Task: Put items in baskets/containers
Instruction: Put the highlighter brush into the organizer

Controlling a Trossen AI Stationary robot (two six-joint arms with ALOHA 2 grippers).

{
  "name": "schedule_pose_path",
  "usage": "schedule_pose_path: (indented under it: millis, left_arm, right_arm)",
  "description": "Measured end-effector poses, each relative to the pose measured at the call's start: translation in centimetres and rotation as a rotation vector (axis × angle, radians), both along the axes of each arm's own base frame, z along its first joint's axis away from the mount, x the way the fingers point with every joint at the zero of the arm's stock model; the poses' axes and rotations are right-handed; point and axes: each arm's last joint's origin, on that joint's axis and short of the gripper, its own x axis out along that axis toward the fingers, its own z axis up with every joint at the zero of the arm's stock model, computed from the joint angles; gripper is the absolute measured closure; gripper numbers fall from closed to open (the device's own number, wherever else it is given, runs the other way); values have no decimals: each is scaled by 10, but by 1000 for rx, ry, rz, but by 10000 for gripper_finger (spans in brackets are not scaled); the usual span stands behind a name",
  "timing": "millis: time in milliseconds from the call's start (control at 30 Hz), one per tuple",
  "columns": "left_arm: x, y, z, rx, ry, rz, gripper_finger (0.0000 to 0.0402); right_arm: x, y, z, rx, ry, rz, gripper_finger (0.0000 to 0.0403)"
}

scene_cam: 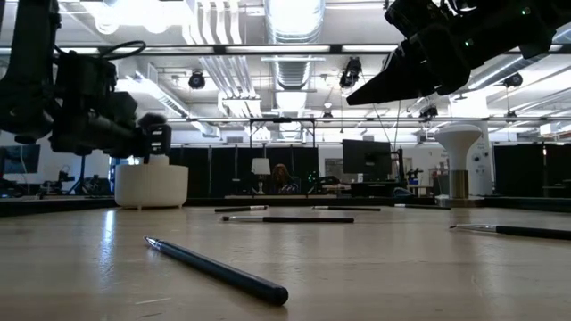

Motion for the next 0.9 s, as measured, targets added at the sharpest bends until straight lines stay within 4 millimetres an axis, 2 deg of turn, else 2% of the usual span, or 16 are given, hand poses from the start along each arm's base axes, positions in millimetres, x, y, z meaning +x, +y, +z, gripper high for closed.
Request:
schedule_pose_path:
  millis: [167, 567, 900]
  left_arm:
    - [2, -3, -2, -8, -4, -8, 363]
    - [4, -14, -2, -8, -21, 85, 318]
    - [6, -22, 1, -3, -31, 120, 310]
  right_arm:
    - [0, 0, 0, 0, 0, 0, 385]
    - [0, 0, 0, 0, 0, 0, 385]
    - [0, 0, 0, 0, 2, 0, 385]
